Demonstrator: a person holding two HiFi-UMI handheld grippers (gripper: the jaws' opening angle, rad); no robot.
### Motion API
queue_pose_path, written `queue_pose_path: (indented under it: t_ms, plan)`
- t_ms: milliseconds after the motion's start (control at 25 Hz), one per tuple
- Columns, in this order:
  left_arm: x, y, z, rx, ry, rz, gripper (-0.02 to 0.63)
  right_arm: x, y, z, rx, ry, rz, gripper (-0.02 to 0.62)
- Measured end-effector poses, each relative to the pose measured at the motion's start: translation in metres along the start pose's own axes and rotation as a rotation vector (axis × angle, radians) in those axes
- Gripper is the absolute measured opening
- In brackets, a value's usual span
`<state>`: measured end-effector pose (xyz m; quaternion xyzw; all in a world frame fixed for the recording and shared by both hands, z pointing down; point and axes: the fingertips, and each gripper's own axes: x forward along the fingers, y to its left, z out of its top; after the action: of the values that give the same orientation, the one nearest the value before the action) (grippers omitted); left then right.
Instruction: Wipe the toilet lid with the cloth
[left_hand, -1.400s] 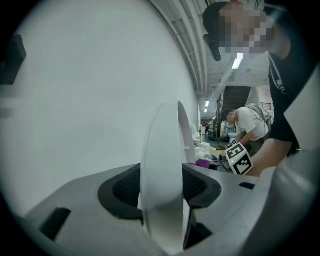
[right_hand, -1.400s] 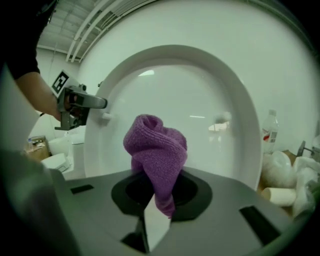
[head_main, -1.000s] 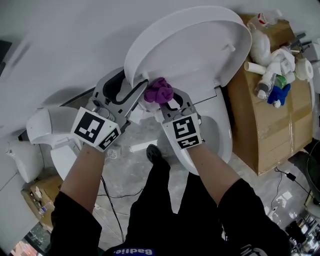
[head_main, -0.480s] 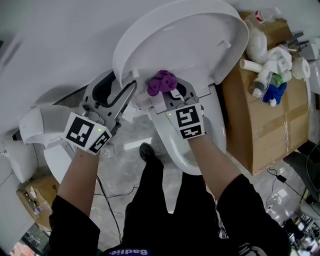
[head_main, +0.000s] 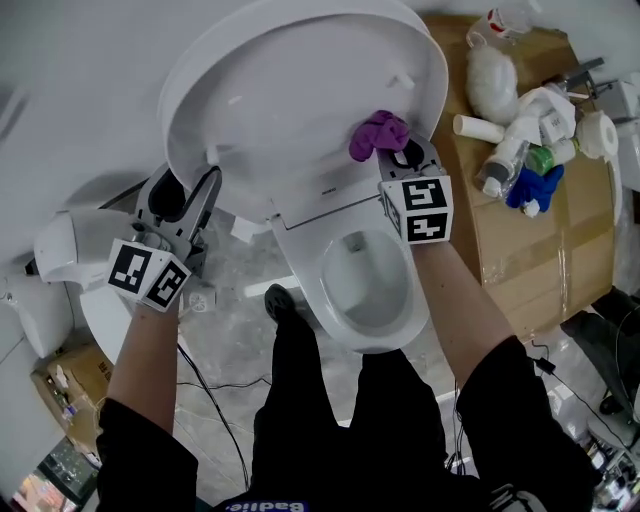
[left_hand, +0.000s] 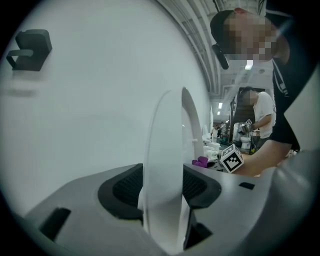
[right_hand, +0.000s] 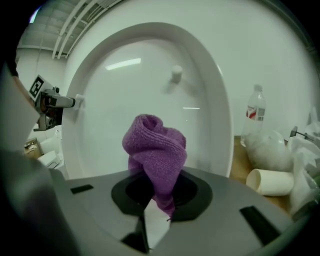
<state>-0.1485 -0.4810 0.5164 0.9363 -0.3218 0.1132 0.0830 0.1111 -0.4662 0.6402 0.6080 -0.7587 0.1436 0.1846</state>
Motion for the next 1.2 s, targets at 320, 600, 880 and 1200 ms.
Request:
queue_pose_path:
  t_ms: [320, 600, 880, 1200]
  plan:
    - [0.000, -0.001, -0.008, 0.018, 0.013, 0.018, 0.213, -0.003, 0.036, -0.012, -0.032, 0.019, 0.078, 0.066]
    - [0.001, -0.004, -0.017, 0.019, 0.007, -0.056, 0.213, 0.015, 0.162, -0.025, -0.065, 0.027, 0.244, 0.066]
    - [0.000, -0.009, -0.016, 0.001, -0.043, -0.138, 0.213, 0.039, 0.239, -0.030, -0.099, 0.033, 0.310, 0.066]
    - [-0.002, -0.008, -0.017, -0.005, -0.052, -0.146, 0.213, 0.046, 0.231, -0.034, -0.070, 0.009, 0.290, 0.066]
